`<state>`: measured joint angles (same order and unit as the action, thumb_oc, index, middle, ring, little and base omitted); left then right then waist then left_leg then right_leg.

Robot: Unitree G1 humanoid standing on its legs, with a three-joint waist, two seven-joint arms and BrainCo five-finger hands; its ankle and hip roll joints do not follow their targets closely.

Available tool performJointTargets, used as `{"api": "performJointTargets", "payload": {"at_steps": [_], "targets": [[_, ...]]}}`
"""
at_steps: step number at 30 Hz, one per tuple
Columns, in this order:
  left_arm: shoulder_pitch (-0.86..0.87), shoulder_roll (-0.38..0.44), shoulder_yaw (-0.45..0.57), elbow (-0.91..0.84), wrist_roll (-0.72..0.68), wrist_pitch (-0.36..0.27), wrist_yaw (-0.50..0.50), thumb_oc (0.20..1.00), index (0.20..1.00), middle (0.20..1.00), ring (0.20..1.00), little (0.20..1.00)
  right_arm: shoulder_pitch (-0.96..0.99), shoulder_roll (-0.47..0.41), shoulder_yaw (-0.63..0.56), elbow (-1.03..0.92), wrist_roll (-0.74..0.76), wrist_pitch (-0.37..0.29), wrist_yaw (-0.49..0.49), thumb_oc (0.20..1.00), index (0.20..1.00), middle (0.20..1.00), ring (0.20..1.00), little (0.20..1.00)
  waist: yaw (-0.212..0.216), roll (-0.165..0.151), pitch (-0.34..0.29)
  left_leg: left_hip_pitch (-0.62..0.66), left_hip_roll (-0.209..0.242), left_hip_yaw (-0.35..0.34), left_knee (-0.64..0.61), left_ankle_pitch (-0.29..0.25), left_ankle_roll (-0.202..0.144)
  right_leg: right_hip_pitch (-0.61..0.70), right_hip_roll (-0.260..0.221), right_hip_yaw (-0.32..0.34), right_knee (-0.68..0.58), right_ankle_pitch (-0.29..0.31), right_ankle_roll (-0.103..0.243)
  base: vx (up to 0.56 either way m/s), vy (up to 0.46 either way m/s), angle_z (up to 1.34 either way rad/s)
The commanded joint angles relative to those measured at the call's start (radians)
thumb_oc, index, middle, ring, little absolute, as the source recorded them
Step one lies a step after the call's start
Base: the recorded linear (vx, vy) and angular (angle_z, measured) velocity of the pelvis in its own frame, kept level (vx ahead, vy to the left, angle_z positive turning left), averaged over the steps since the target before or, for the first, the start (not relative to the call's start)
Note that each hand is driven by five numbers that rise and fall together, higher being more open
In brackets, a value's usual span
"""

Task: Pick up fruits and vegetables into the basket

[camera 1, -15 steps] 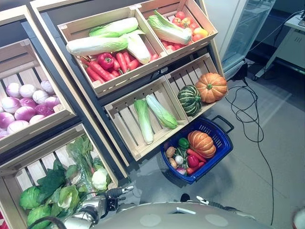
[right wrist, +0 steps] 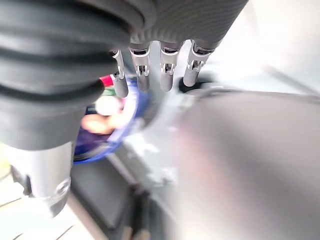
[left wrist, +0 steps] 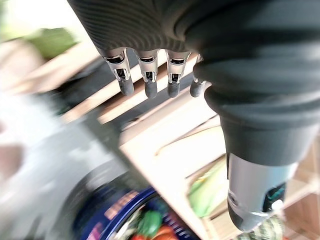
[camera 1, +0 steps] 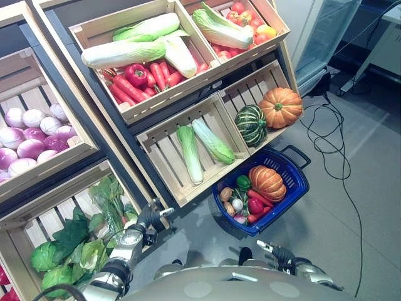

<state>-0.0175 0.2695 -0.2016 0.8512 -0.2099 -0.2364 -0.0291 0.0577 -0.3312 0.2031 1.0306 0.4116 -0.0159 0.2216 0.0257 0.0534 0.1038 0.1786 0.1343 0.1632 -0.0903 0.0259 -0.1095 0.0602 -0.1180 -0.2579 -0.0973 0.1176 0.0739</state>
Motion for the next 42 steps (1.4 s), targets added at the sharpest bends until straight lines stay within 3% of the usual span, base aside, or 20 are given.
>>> {"api": "performJointTargets", "payload": {"at_steps": [1,2,7,8,10,13,16,18,23,25,32,42], "targets": [[-0.030,0.103,-0.013,-0.131,0.086,-0.164,0.054,1.000,1.000,1.000,1.000,1.000,-0.064,-0.006,0.001,-0.076,0.061,-0.085,-0.030,1.000,1.000,1.000,1.000,1.000,0.007,-0.060,0.042,-0.044,-0.034,-0.013,0.008,-0.055,0.046,0.079,-0.076,0.006,0.050,-0.114,0.071,0.00,0.000,0.00],[0.000,0.159,0.006,-0.272,0.095,-0.187,0.062,1.000,1.000,1.000,1.000,1.000,-0.039,-0.022,-0.010,-0.186,0.069,-0.085,-0.062,1.000,1.000,1.000,1.000,1.000,0.007,-0.057,0.049,-0.045,-0.034,-0.016,0.007,-0.055,0.046,0.076,-0.076,0.007,0.058,-0.119,0.069,0.00,0.000,0.00],[0.078,0.263,0.139,-0.555,0.107,-0.257,0.053,1.000,1.000,1.000,1.000,1.000,0.063,-0.047,-0.070,-0.451,0.043,-0.088,-0.117,1.000,1.000,1.000,1.000,1.000,-0.005,-0.053,0.056,-0.053,-0.028,-0.019,0.007,-0.047,0.046,0.062,-0.079,0.011,0.084,-0.134,0.068,0.07,-0.003,0.02],[0.103,0.286,0.183,-0.622,0.145,-0.317,0.075,1.000,1.000,1.000,1.000,1.000,0.101,-0.051,-0.091,-0.518,0.030,-0.117,-0.125,1.000,1.000,1.000,1.000,1.000,-0.012,-0.051,0.056,-0.058,-0.025,-0.019,0.008,-0.046,0.046,0.055,-0.081,0.013,0.093,-0.140,0.067,0.09,-0.013,0.07],[0.124,0.306,0.221,-0.685,0.206,-0.371,0.119,1.000,1.000,1.000,1.000,1.000,0.131,-0.056,-0.119,-0.579,0.013,-0.138,-0.129,1.000,1.000,1.000,1.000,1.000,-0.018,-0.048,0.055,-0.064,-0.024,-0.020,0.009,-0.045,0.045,0.044,-0.082,0.016,0.106,-0.148,0.066,0.09,-0.008,0.07],[0.134,0.337,0.252,-0.749,0.339,-0.429,0.210,1.000,1.000,1.000,1.000,1.000,0.156,-0.065,-0.140,-0.633,0.002,-0.169,-0.140,1.000,1.000,1.000,1.000,1.000,-0.027,-0.042,0.056,-0.072,-0.023,-0.020,0.009,-0.042,0.042,0.031,-0.084,0.017,0.119,-0.157,0.064,0.06,0.003,0.01],[0.097,0.421,0.265,-0.825,0.566,-0.461,0.398,1.000,1.000,1.000,1.000,1.000,0.168,-0.106,-0.155,-0.724,0.000,-0.180,-0.163,1.000,1.000,1.000,1.000,1.000,-0.056,-0.016,0.067,-0.102,-0.022,-0.020,0.012,-0.031,0.032,-0.027,-0.093,0.026,0.167,-0.177,0.060,0.04,0.070,-0.02],[0.060,0.466,0.251,-0.835,0.621,-0.446,0.461,1.000,1.000,1.000,1.000,1.000,0.159,-0.126,-0.154,-0.751,0.006,-0.178,-0.168,1.000,1.000,1.000,1.000,1.000,-0.069,-0.001,0.078,-0.123,-0.023,-0.021,0.019,-0.026,0.029,-0.068,-0.095,0.033,0.198,-0.187,0.057,-0.06,0.108,-0.02],[-0.134,0.590,0.137,-0.809,0.824,-0.313,0.703,1.000,1.000,1.000,1.000,1.000,0.066,-0.214,-0.124,-0.795,-0.009,-0.158,-0.182,1.000,1.000,1.000,1.000,1.000,-0.129,0.069,0.157,-0.218,-0.036,-0.014,0.081,-0.009,0.019,-0.221,-0.102,0.083,0.304,-0.208,0.042,-0.12,0.158,-0.15],[-0.210,0.638,0.093,-0.796,0.872,-0.256,0.754,1.000,1.000,1.000,1.000,1.000,0.040,-0.240,-0.113,-0.797,-0.005,-0.148,-0.183,1.000,1.000,1.000,1.000,1.000,-0.150,0.088,0.179,-0.229,-0.037,-0.004,0.091,-0.006,0.015,-0.253,-0.104,0.099,0.327,-0.214,0.041,-0.04,0.119,-0.24],[-0.462,0.736,-0.056,-0.751,0.889,-0.095,0.778,1.000,1.000,1.000,1.000,1.000,-0.021,-0.306,-0.094,-0.820,0.000,-0.114,-0.184,1.000,1.000,1.000,1.000,1.000,-0.229,0.134,0.249,-0.260,-0.053,0.041,0.105,-0.005,0.006,-0.355,-0.103,0.157,0.386,-0.223,0.044,-0.03,0.082,-0.23],[-0.839,0.735,-0.341,-0.514,0.954,0.054,0.822,1.000,1.000,1.000,1.000,1.000,-0.139,-0.347,-0.053,-0.839,0.054,-0.106,-0.228,1.000,1.000,1.000,1.000,1.000,-0.300,0.133,0.349,-0.380,-0.055,0.100,0.190,-0.016,0.005,-0.526,-0.083,0.211,0.483,-0.224,0.040,-0.08,-0.003,-0.12]]}}
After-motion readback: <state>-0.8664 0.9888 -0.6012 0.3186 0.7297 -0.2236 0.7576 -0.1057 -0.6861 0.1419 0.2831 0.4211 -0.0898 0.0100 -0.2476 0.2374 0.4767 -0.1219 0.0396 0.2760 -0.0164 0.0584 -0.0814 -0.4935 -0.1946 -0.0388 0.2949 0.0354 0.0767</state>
